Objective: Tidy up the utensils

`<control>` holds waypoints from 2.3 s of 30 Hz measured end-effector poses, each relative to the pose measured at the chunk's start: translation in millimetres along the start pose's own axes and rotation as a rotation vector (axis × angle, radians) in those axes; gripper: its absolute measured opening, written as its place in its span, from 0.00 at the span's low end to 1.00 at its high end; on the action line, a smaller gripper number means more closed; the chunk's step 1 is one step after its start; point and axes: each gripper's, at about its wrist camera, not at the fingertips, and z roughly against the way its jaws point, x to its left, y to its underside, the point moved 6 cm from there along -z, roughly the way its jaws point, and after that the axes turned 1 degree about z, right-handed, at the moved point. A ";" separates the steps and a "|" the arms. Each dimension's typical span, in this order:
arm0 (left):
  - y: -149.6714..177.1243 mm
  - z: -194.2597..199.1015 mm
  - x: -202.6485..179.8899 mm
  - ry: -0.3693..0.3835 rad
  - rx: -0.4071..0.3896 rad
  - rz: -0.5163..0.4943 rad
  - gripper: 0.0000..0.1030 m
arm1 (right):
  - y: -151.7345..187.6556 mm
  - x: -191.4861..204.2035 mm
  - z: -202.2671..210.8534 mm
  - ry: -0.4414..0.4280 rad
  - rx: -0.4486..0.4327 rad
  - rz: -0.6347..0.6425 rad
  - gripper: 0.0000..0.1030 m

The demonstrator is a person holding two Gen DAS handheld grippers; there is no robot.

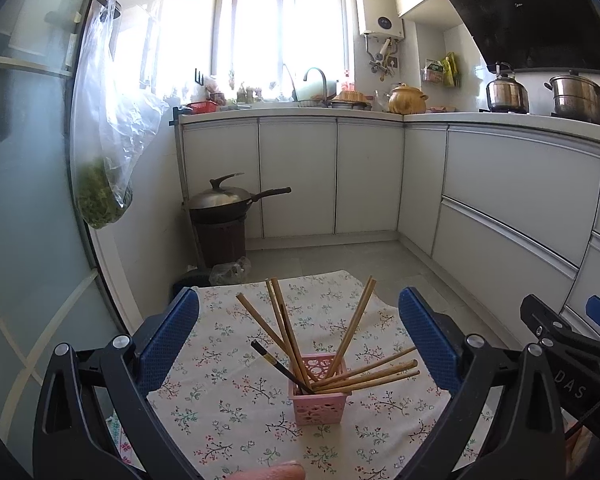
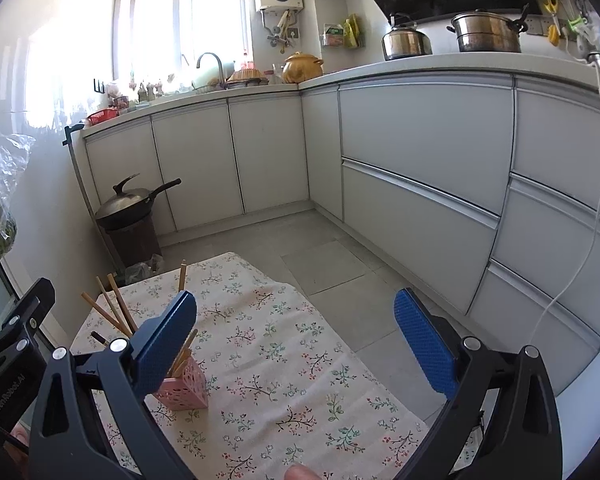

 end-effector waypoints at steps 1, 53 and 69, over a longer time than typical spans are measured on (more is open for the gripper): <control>0.2 -0.2 0.0 -0.001 0.000 0.000 0.93 | 0.5 0.0 -0.1 -0.001 0.001 0.000 0.94; 10.6 -10.2 5.1 -0.007 0.030 0.003 0.93 | 10.1 0.5 -4.8 -0.013 0.036 -0.013 0.94; 11.9 -11.0 6.5 -0.008 0.032 0.003 0.93 | 13.7 1.4 -7.5 -0.013 0.042 -0.009 0.94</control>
